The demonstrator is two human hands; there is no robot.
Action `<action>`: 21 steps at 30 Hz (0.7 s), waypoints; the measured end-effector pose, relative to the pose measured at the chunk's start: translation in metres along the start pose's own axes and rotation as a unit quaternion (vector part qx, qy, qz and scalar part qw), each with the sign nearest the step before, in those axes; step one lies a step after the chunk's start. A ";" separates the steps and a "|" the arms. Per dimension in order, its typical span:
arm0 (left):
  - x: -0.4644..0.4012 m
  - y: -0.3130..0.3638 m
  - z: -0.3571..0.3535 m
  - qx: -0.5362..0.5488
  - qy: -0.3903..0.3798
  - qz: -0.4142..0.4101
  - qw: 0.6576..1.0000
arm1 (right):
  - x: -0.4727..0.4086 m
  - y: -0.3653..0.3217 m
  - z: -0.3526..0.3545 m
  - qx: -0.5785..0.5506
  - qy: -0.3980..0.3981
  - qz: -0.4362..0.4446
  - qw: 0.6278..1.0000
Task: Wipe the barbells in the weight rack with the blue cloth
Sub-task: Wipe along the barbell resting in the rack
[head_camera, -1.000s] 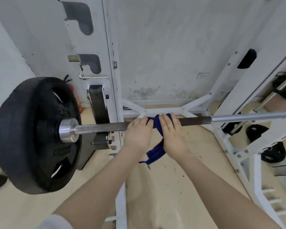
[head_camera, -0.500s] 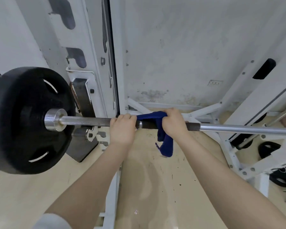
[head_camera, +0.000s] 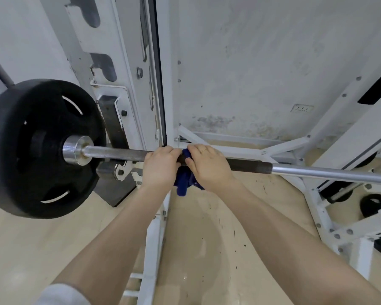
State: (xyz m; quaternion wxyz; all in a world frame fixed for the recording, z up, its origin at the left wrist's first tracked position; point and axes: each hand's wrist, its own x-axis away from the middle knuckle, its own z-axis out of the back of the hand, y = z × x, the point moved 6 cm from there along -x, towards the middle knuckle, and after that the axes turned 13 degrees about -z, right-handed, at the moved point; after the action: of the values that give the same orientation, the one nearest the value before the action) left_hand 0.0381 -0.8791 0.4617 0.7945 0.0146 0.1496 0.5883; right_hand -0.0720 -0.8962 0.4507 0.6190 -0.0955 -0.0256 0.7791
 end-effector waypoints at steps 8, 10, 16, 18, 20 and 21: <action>0.000 -0.001 -0.001 0.001 0.006 0.009 1.000 | -0.026 0.005 0.003 0.007 0.005 -0.101 0.995; 0.001 -0.001 -0.002 0.007 0.014 0.012 1.000 | 0.001 0.003 -0.006 0.069 0.103 -0.062 0.990; 0.002 -0.001 -0.001 0.014 0.022 0.011 1.000 | 0.017 0.014 -0.022 0.091 0.198 0.026 0.976; 0.003 -0.001 -0.002 0.015 0.026 0.010 0.999 | -0.001 0.008 -0.007 0.084 0.149 0.013 0.985; 0.004 0.000 -0.002 0.018 0.035 0.008 0.999 | -0.019 0.006 0.006 0.050 0.046 -0.012 0.998; 0.005 0.000 -0.003 0.019 0.036 0.009 0.999 | -0.026 0.010 0.005 0.033 -0.003 -0.037 0.999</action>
State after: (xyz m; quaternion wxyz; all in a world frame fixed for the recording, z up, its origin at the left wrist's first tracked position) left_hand 0.0384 -0.8751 0.4583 0.7831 0.0094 0.1889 0.5925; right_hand -0.0764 -0.9234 0.4574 0.6500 -0.0722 -0.0052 0.7565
